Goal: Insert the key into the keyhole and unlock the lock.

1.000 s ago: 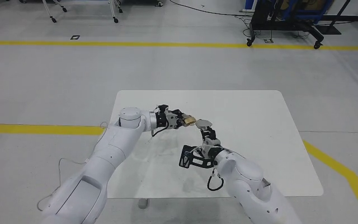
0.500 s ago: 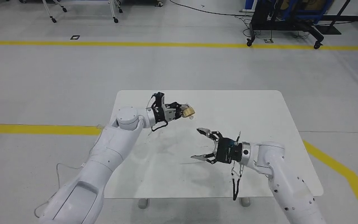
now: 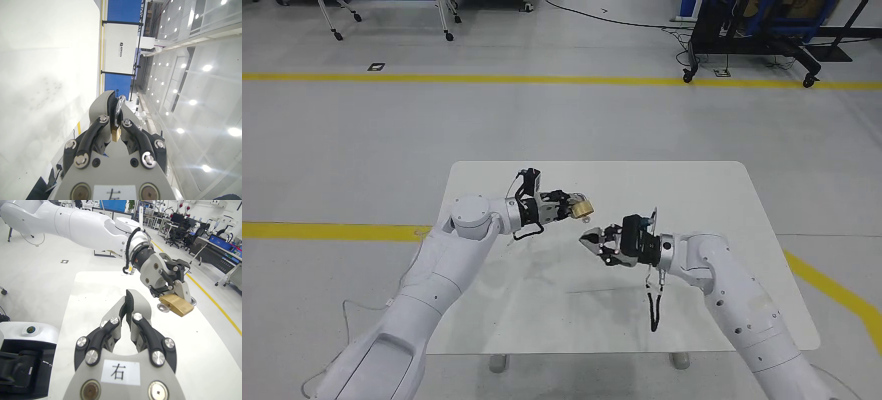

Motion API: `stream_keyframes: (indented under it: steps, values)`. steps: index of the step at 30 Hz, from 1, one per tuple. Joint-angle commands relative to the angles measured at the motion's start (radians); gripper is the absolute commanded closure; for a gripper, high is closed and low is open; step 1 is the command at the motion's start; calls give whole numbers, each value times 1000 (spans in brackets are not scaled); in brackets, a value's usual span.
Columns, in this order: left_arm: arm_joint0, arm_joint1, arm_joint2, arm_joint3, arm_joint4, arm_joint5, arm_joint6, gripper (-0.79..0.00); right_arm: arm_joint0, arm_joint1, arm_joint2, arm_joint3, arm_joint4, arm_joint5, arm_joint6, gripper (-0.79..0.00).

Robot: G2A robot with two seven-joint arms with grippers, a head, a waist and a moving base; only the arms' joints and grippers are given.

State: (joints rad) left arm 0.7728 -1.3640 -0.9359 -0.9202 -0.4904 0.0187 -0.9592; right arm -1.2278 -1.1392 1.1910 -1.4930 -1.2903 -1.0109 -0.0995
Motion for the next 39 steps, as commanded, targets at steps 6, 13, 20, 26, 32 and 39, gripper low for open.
stream_keyframes:
  steps: [6,13,20,26,32,39]
  values:
    - [5,1,0,-11,17,7,-10,0,36,-1,-4,65,34,17,3,0]
    - [6,-1,4,-11,19,21,-18,0,47,-3,-20,86,35,52,4,0]
    - [2,-3,0,-1,7,26,-28,0,21,7,0,41,11,39,-30,0]
    - [11,-5,-21,2,-26,23,12,0,-91,25,56,-137,-193,234,-40,-163]
    - [15,-6,-25,-1,-26,34,35,0,-221,25,25,-329,-457,559,52,-212]
    - [18,-7,-28,-6,-19,44,45,0,-253,14,-49,-388,-601,722,119,-175]
